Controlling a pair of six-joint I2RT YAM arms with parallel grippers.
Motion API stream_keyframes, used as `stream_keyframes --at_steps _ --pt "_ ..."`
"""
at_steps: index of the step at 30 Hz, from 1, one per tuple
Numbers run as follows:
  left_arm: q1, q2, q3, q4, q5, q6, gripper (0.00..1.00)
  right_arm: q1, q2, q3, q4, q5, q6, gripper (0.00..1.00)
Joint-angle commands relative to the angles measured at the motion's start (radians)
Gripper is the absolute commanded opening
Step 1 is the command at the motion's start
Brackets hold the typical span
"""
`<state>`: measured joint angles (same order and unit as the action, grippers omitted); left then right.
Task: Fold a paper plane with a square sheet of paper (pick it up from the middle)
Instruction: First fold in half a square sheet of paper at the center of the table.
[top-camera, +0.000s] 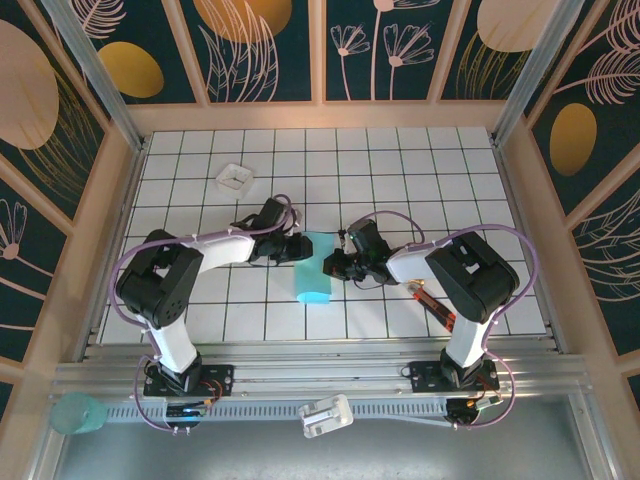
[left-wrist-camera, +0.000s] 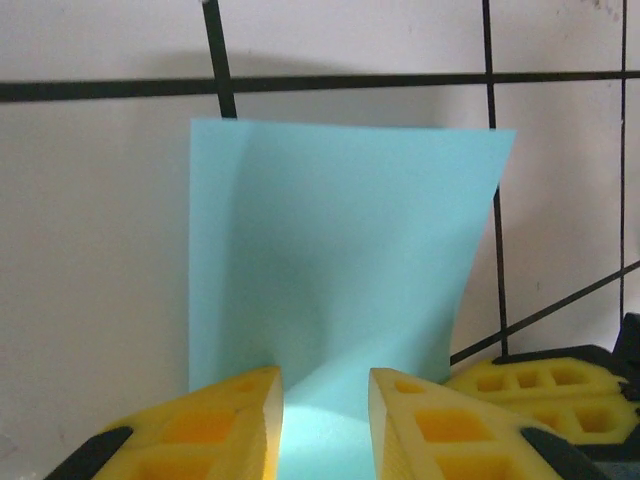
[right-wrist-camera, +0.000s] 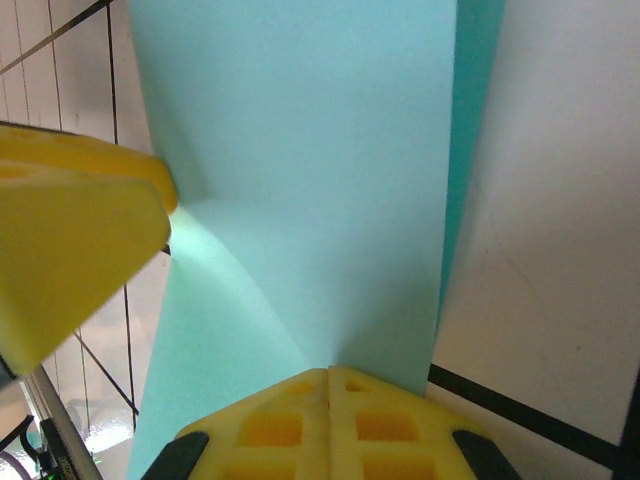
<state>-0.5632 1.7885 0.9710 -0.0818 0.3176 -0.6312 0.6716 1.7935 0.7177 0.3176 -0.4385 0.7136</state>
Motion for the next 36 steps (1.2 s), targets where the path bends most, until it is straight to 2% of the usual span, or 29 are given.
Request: stream_keyframes --at_steps 1,8,12,17,20,28,36 --pt "0.016 0.043 0.051 0.017 -0.007 0.013 0.29 0.010 0.095 -0.069 -0.218 0.146 -0.026 0.00" --pt "0.042 0.134 0.080 0.006 -0.049 0.041 0.27 0.010 0.091 -0.074 -0.215 0.147 -0.025 0.00" --pt "0.062 0.116 0.093 0.005 -0.067 0.050 0.27 0.009 0.086 -0.084 -0.218 0.150 -0.024 0.00" --pt "0.061 0.061 0.072 0.082 0.072 0.005 0.29 0.010 0.076 -0.084 -0.222 0.156 -0.023 0.00" --pt "0.062 0.072 0.074 0.095 0.089 0.008 0.30 0.010 0.077 -0.078 -0.220 0.153 -0.023 0.00" --pt "0.069 0.167 0.089 0.045 -0.091 0.034 0.26 0.009 0.076 -0.078 -0.221 0.155 -0.025 0.00" --pt "0.076 0.095 0.081 0.041 -0.134 0.035 0.32 0.011 0.068 -0.094 -0.217 0.154 -0.018 0.00"
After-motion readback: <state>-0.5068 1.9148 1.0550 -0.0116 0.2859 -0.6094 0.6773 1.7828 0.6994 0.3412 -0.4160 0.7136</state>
